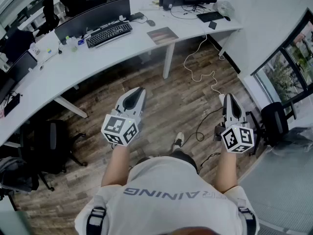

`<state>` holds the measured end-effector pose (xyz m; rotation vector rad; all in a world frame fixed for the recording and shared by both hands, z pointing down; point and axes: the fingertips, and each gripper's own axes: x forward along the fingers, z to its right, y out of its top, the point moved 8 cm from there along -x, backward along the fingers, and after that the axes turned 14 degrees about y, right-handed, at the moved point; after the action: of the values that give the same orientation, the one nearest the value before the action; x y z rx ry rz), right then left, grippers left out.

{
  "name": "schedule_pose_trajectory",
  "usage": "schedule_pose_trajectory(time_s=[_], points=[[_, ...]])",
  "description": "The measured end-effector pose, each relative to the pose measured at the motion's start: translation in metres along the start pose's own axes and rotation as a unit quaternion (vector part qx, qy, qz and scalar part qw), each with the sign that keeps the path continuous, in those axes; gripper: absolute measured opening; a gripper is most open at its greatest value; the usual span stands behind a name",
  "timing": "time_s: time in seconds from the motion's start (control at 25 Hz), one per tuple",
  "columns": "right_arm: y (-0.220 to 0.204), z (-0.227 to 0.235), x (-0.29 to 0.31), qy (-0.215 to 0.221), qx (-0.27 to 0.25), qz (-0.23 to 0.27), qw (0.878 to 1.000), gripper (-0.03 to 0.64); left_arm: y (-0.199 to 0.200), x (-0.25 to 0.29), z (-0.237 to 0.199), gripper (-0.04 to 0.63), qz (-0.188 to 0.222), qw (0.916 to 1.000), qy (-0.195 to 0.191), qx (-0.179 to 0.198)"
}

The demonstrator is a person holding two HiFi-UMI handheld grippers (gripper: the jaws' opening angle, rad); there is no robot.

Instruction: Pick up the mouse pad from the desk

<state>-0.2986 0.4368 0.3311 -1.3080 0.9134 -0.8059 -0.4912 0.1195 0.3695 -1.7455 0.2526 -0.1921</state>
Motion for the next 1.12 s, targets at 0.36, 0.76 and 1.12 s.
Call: schedule_pose_trajectory(time_s=[0.36,0.76,1.12], points=[[-0.001,0.006,0.002,0.002,0.006,-0.006,1.000,0.020,0.000,0.006,0.004,0.052,-0.005,1.0000,-0.002,-0.002],[-0.006,0.025,0.006,-0.013,0.039,0.018,0.999,0.021,0.001,0.022,0.007,0.052,-0.013,0.9999,-0.001,0.000],[-0.010,0.058,0.035,0.008,0.046,0.010,0.999,0.020,0.005,0.056,0.010,0.052,-0.014,0.9998,0.010,0.007]])
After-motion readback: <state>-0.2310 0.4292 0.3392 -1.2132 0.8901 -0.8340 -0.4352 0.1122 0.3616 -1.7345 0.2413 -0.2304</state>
